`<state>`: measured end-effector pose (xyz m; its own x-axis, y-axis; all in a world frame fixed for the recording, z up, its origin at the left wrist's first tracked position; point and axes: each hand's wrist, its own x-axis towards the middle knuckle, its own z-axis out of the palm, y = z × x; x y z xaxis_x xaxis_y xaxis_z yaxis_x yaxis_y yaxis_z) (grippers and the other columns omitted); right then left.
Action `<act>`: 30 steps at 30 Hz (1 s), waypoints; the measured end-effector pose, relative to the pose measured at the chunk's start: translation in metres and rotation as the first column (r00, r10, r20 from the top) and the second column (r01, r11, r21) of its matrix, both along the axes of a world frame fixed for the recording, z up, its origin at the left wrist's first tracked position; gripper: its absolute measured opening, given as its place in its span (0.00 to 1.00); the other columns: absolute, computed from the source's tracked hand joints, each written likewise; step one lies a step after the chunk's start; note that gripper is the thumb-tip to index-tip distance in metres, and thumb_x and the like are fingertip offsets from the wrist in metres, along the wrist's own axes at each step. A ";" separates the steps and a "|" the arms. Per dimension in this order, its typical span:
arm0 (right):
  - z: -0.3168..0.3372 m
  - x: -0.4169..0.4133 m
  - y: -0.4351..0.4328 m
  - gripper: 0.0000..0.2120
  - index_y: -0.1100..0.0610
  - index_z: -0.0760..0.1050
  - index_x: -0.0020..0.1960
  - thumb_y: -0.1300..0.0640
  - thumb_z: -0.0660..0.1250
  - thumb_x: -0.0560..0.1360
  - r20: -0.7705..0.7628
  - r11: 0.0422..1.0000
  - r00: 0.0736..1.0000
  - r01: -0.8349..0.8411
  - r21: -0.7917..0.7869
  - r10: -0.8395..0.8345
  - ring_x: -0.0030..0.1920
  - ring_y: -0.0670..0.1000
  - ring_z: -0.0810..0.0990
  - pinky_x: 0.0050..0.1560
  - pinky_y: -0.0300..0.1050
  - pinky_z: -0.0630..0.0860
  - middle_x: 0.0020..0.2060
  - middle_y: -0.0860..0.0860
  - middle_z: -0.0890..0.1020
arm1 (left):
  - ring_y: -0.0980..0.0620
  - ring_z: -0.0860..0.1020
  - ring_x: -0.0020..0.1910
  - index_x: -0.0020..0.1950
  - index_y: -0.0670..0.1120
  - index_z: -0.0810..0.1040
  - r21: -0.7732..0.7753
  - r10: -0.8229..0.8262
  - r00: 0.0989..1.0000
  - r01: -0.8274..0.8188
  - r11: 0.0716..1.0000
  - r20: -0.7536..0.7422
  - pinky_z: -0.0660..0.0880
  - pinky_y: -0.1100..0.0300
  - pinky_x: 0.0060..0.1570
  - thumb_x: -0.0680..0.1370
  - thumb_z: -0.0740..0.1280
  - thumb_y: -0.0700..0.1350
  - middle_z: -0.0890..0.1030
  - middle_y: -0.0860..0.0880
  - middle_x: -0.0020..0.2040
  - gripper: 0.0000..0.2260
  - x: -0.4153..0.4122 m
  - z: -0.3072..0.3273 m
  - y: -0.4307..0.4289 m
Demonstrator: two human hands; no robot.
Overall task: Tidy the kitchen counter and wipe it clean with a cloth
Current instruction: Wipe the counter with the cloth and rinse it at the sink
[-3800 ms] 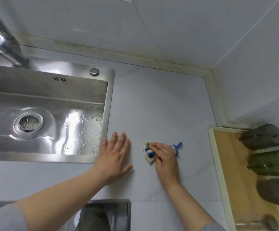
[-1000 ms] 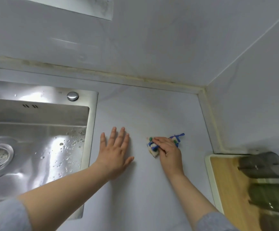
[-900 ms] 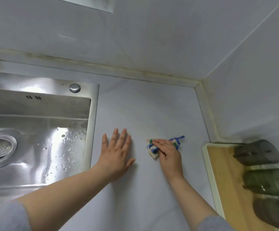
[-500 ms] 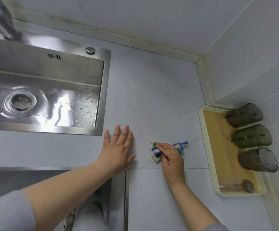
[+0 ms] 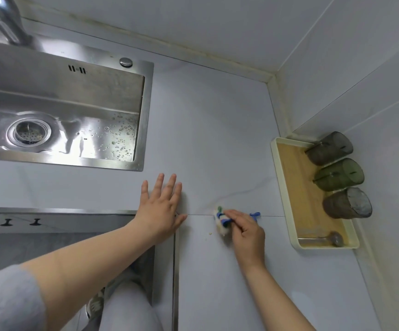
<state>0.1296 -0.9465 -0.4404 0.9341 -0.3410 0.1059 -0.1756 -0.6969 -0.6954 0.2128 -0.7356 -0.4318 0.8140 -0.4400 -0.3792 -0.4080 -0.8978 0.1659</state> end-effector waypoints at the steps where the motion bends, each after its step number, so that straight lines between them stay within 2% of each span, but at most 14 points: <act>1: 0.008 0.010 -0.003 0.20 0.52 0.83 0.51 0.74 0.64 0.71 0.021 0.999 0.999 0.040 0.034 -0.041 0.52 0.42 0.80 0.59 0.43 0.75 0.48 0.38 0.81 | 0.42 0.34 0.76 0.78 0.46 0.38 -0.003 -0.005 1.000 0.005 1.000 0.008 0.38 0.39 0.72 0.80 0.48 0.62 0.35 0.47 0.78 0.34 0.006 0.001 0.000; 5: 0.032 0.066 -0.016 0.18 0.57 0.83 0.53 0.74 0.64 0.72 0.096 1.000 0.995 0.027 0.011 -0.028 0.51 0.45 0.80 0.57 0.35 0.75 0.48 0.43 0.81 | 0.42 0.34 0.76 0.78 0.46 0.38 -0.016 -0.012 1.000 0.012 1.000 0.019 0.37 0.38 0.72 0.80 0.47 0.62 0.35 0.46 0.78 0.34 0.038 0.002 -0.004; 9: 0.031 0.122 -0.031 0.15 0.59 0.83 0.53 0.73 0.65 0.72 0.082 0.999 0.996 0.035 -0.012 -0.034 0.50 0.46 0.80 0.55 0.26 0.71 0.47 0.45 0.80 | 0.42 0.33 0.76 0.78 0.46 0.37 -0.016 -0.040 0.999 0.040 0.999 0.018 0.37 0.39 0.72 0.81 0.47 0.62 0.35 0.47 0.78 0.34 0.076 0.004 -0.014; 10: 0.029 0.138 -0.036 0.15 0.59 0.83 0.53 0.72 0.65 0.72 0.078 0.999 0.996 0.036 -0.010 -0.035 0.50 0.47 0.79 0.55 0.27 0.72 0.47 0.45 0.80 | 0.42 0.33 0.75 0.78 0.46 0.37 -0.008 -0.049 0.999 0.049 0.999 0.020 0.37 0.39 0.73 0.81 0.47 0.62 0.34 0.47 0.78 0.34 0.089 0.004 -0.018; 13: 0.023 0.183 -0.048 0.14 0.59 0.83 0.52 0.71 0.66 0.72 0.091 1.000 0.996 0.016 -0.017 -0.014 0.50 0.48 0.80 0.56 0.38 0.75 0.48 0.48 0.83 | 0.42 0.33 0.76 0.78 0.46 0.37 0.011 -0.052 0.998 0.051 0.999 0.029 0.37 0.39 0.72 0.81 0.47 0.62 0.35 0.47 0.78 0.34 0.128 0.003 -0.031; 17: 0.016 0.250 -0.067 0.15 0.60 0.84 0.50 0.72 0.66 0.70 0.120 0.997 0.992 -0.025 -0.076 0.034 0.50 0.51 0.81 0.55 0.35 0.72 0.48 0.53 0.85 | 0.41 0.34 0.76 0.78 0.45 0.37 0.019 -0.051 0.998 0.050 0.999 0.037 0.37 0.40 0.72 0.81 0.48 0.62 0.35 0.46 0.78 0.34 0.179 -0.002 -0.055; 20: 0.016 0.314 -0.087 0.15 0.59 0.84 0.50 0.71 0.65 0.69 0.127 0.995 0.990 -0.042 -0.091 0.053 0.50 0.52 0.81 0.55 0.38 0.73 0.48 0.53 0.85 | 0.40 0.34 0.76 0.78 0.45 0.37 0.021 -0.042 0.999 0.042 0.999 0.024 0.37 0.41 0.72 0.80 0.47 0.62 0.35 0.44 0.78 0.35 0.221 -0.006 -0.074; 22: 0.018 0.349 -0.097 0.16 0.59 0.84 0.50 0.70 0.64 0.68 0.130 0.989 0.987 -0.074 -0.124 0.090 0.50 0.52 0.81 0.55 0.39 0.74 0.48 0.53 0.85 | 0.40 0.35 0.76 0.78 0.45 0.37 0.021 -0.052 0.998 0.051 0.998 0.028 0.37 0.40 0.72 0.77 0.40 0.66 0.35 0.44 0.78 0.37 0.240 -0.011 -0.082; 24: 0.019 0.386 -0.109 0.17 0.58 0.84 0.50 0.68 0.62 0.67 0.120 0.984 0.986 -0.098 -0.146 0.116 0.50 0.52 0.81 0.55 0.39 0.74 0.48 0.53 0.85 | 0.40 0.36 0.76 0.78 0.46 0.37 0.015 -0.063 0.997 0.062 0.998 0.040 0.38 0.39 0.72 0.67 0.30 0.66 0.35 0.45 0.78 0.43 0.266 -0.017 -0.092; 27: 0.016 0.436 -0.122 0.19 0.58 0.84 0.51 0.66 0.60 0.66 0.100 0.977 0.985 -0.124 -0.174 0.143 0.51 0.53 0.81 0.57 0.44 0.76 0.49 0.53 0.85 | 0.40 0.35 0.76 0.78 0.46 0.36 0.018 -0.067 0.996 0.066 0.998 0.062 0.37 0.39 0.71 0.63 0.27 0.64 0.35 0.45 0.78 0.45 0.312 -0.025 -0.111; 30: 0.011 0.472 -0.131 0.18 0.59 0.83 0.52 0.70 0.62 0.67 0.107 0.970 0.983 -0.125 -0.208 0.150 0.52 0.55 0.81 0.58 0.42 0.73 0.50 0.55 0.84 | 0.40 0.37 0.76 0.78 0.46 0.38 0.008 -0.078 0.994 0.078 0.997 0.081 0.37 0.37 0.71 0.66 0.28 0.66 0.37 0.45 0.78 0.44 0.341 -0.033 -0.121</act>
